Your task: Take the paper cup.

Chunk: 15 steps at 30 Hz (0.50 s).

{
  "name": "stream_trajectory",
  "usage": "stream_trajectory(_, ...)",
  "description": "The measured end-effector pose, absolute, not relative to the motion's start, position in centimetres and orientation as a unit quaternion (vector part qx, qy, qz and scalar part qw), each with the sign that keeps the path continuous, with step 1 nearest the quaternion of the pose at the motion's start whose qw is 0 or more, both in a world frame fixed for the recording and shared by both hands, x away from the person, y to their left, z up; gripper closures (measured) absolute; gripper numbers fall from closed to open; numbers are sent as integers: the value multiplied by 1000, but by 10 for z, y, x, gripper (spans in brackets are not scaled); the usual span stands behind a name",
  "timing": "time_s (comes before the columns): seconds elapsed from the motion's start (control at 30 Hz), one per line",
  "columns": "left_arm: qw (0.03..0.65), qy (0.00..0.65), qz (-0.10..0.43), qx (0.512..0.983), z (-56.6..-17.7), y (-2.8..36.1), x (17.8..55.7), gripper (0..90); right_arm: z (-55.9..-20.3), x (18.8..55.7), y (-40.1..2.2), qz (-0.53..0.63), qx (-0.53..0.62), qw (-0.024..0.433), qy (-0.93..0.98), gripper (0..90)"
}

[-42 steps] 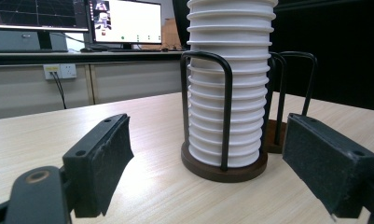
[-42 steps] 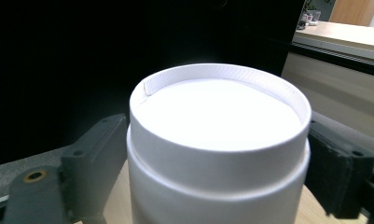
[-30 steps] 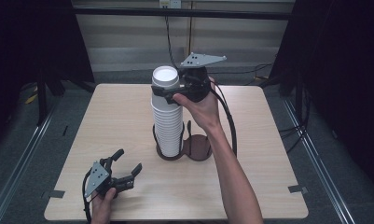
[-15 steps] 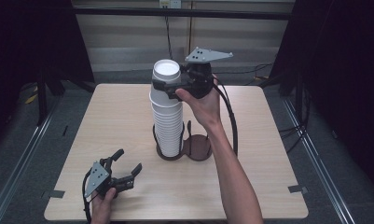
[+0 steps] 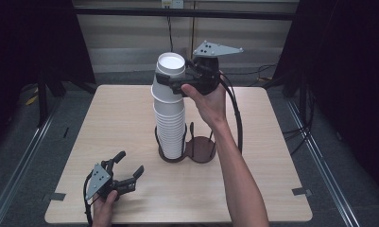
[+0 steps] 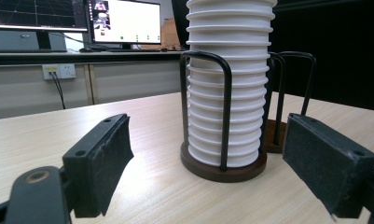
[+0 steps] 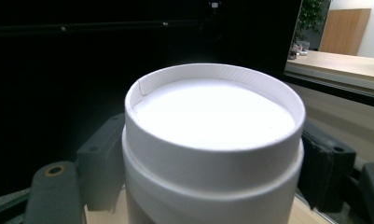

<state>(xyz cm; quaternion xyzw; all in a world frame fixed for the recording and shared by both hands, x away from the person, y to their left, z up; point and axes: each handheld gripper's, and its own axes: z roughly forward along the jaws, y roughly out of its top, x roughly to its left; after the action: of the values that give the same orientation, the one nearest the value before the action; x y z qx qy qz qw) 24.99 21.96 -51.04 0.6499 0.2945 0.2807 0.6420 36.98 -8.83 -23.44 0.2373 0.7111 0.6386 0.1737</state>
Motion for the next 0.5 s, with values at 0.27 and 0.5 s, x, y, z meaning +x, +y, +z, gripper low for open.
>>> stream_trajectory(0.27,642,295,280,650,-510,220,250,155,-221,366,-92,646,238,183,702,221)
stream_trajectory(0.5,642,295,280,650,-510,220,250,155,-215,364,-91,655,234,187,694,223)
